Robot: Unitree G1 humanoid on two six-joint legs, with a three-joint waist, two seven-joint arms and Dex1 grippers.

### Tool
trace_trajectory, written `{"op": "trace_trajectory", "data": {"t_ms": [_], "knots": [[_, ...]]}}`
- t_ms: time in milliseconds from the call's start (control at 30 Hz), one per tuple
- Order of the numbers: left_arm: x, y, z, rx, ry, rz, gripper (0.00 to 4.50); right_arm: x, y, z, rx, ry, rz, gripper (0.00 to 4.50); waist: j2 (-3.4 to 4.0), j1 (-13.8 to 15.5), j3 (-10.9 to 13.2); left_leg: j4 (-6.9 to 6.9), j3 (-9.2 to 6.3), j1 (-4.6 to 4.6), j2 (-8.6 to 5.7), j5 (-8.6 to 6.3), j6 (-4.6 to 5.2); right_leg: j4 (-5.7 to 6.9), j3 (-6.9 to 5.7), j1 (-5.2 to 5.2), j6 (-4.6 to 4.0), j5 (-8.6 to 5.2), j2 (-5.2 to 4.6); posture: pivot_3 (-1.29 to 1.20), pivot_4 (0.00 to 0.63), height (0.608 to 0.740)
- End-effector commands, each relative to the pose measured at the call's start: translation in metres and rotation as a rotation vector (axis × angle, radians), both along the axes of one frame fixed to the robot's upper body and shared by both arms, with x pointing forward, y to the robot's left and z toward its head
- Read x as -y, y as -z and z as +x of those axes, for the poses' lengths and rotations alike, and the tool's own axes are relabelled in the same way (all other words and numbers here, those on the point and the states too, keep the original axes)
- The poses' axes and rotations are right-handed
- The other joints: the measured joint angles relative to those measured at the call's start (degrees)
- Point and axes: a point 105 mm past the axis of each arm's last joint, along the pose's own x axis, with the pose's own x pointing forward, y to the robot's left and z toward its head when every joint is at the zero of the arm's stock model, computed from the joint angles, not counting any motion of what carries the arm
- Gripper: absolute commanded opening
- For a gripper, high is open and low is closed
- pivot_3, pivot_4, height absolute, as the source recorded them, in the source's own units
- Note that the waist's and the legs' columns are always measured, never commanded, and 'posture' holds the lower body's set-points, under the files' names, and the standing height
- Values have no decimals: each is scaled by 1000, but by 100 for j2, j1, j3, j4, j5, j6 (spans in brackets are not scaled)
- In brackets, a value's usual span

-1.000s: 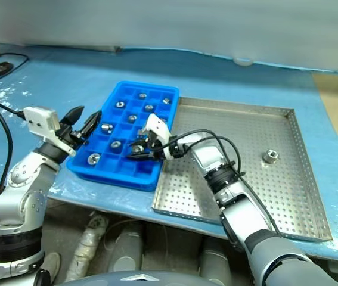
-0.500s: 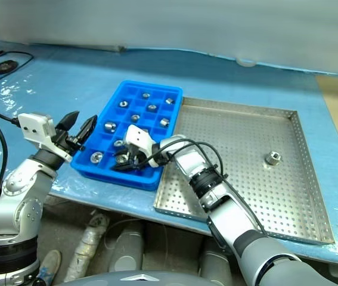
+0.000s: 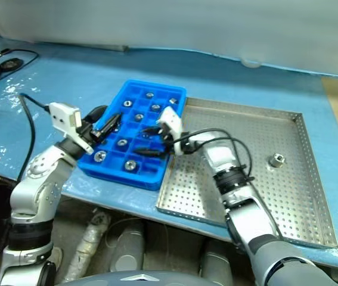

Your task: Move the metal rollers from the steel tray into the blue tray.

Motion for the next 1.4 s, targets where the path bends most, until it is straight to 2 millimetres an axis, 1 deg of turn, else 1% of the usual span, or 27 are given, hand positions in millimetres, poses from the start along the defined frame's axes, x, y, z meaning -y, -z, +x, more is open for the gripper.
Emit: {"op": "trace_trajectory", "data": {"t_ms": [33,133,200,233,333,400,467,600,667,833,933,1033,1133,1200,1267,1333,1400], "knots": [[27,-8,4,44,133,4,2897,38,-16,9,41,169,15,4448,-1,-96,0,0,0,1,0,3,-4,1,1,0,0,0,1,93,150,740],[43,-3,11,37,211,13,2897,82,-10,14,25,346,-43,4448,-1,-250,0,0,5,4,-3,16,-25,1,9,-1,0,2,1,23,150,740],[53,1,15,32,255,15,2897,109,-10,14,20,453,-42,4448,-1,-368,0,0,7,4,-7,17,-25,-1,15,-2,2,2,0,-21,150,740],[59,2,16,29,285,18,2897,126,-10,16,14,538,-51,4448,-1,-412,0,0,9,6,-9,17,-25,-2,18,-2,2,2,1,-40,150,740],[69,5,19,22,336,15,2897,161,-12,22,-12,729,-57,4448,-1,-635,-1,0,18,10,-13,17,-24,-3,29,-6,4,4,1,-79,150,740],[73,9,20,15,354,15,2897,176,-12,25,-17,810,-78,4448,-1,-757,-1,-1,22,18,-15,17,-24,-2,34,-6,5,6,1,-90,150,740],[76,12,20,12,363,20,2897,181,-12,24,-32,842,-80,4448,0,-841,-1,-3,31,33,-15,16,-23,-2,39,0,6,7,0,-105,150,740],[79,16,19,5,374,17,2897,207,5,27,-122,985,-119,4448,0,-902,-1,-7,45,48,-15,11,-13,-2,47,5,7,6,0,-111,150,740],[78,19,18,0,373,21,2897,218,10,29,-151,1040,-125,4448,0,-899,-1,-4,48,50,-15,8,-9,-4,48,9,6,7,-1,-106,150,740],[74,23,17,-5,351,36,2897,238,22,28,-203,1116,-173,4448,1,-872,-1,-3,54,50,-15,-2,9,-7,50,10,6,7,-2,-75,150,740],[72,26,15,-9,344,39,2897,247,24,25,-212,1134,-190,4448,1,-850,-1,-4,57,52,-15,-4,11,-8,51,10,6,7,-2,-75,150,740],[73,27,14,-11,341,40,2897,250,27,20,-235,1132,-199,4448,1,-840,-1,-4,64,58,-15,-7,17,-9,58,11,6,7,-3,-75,150,740],[72,28,15,-11,333,40,2897,246,37,13,-274,1099,-210,4448,1,-829,-1,-4,66,63,-14,-8,18,-9,58,14,6,6,-3,-65,150,740],[72,28,15,-11,331,44,2897,242,43,10,-295,1075,-214,4071,1,-827,-1,-4,67,64,-14,-9,19,-9,59,15,6,6,-4,-61,150,740],[70,27,15,-6,325,46,2897,237,46,5,-323,1042,-209,3517,1,-828,-1,-3,71,67,-15,-10,21,-9,60,17,6,6,-6,-54,150,740],[65,23,18,1,302,40,2897,236,48,3,-332,1029,-217,2784,1,-831,-1,-4,73,73,-14,-11,22,-10,62,20,7,6,-6,-51,150,740],[61,21,20,12,280,42,2897,234,45,6,-317,1025,-212,2093,1,-834,-1,-6,76,82,-14,-11,22,-10,63,23,7,6,-6,-45,150,740]]}}
